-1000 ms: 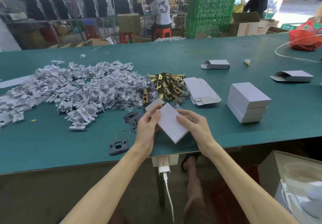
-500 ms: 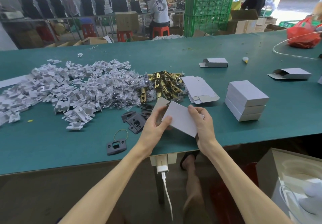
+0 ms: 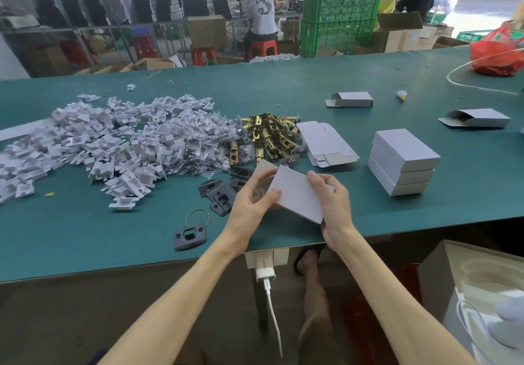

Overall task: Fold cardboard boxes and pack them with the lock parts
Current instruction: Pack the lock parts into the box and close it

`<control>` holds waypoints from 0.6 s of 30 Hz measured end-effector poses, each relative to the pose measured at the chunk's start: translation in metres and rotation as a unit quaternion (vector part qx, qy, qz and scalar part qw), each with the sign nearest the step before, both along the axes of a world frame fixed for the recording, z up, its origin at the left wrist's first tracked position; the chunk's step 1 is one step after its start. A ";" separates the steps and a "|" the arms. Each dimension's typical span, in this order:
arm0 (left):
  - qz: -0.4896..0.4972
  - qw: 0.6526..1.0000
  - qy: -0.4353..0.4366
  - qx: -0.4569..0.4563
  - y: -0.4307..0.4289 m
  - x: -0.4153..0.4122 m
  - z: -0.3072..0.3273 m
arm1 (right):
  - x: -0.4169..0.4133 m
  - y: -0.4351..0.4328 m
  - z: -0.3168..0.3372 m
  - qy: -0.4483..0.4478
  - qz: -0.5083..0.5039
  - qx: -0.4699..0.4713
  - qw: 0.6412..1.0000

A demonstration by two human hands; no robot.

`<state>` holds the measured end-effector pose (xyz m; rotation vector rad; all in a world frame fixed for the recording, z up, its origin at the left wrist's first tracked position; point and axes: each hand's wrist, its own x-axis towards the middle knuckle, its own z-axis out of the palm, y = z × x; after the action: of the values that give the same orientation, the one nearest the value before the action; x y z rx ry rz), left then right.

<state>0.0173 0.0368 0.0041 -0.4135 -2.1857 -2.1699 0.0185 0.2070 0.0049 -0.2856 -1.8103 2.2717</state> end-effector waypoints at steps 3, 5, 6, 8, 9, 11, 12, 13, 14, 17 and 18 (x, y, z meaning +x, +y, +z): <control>-0.004 1.000 -0.019 0.014 -0.001 0.001 0.001 | -0.001 0.000 0.001 -0.004 0.001 -0.011 1.000; -0.008 0.999 -0.030 0.021 -0.001 0.001 0.001 | -0.001 0.001 0.001 -0.005 0.003 -0.020 1.000; -0.009 0.999 -0.030 0.022 -0.001 0.001 0.000 | -0.001 0.001 0.000 -0.005 0.002 -0.020 1.000; -0.007 1.000 -0.026 0.015 0.002 0.001 0.000 | -0.001 0.000 -0.001 0.004 0.000 0.010 1.000; -0.002 1.000 -0.021 0.002 0.004 0.001 0.000 | -0.002 -0.001 -0.003 0.010 0.001 0.036 0.999; 0.005 1.000 -0.013 -0.023 0.005 0.001 -0.001 | -0.002 -0.003 -0.004 0.012 0.006 0.067 0.998; 0.005 1.000 -0.010 -0.027 0.005 0.001 -0.001 | -0.003 -0.003 -0.003 0.009 0.008 0.065 0.998; 0.003 1.000 -0.005 -0.030 0.004 0.001 -0.001 | -0.003 -0.002 -0.003 0.006 0.010 0.055 0.998; 0.002 0.999 0.003 -0.036 0.003 0.001 0.000 | -0.003 -0.001 -0.002 0.003 0.013 0.046 0.999; -0.001 0.998 0.035 -0.051 0.004 0.003 0.004 | -0.004 0.001 -0.003 -0.003 0.025 0.032 0.999; 0.004 0.997 0.045 -0.055 0.004 0.003 0.004 | -0.004 0.001 -0.003 -0.004 0.028 0.027 0.999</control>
<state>0.0207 0.0411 0.0084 -0.4966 -2.2613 -1.9917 0.0143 0.2077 0.0021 -0.2393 -1.9042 2.2563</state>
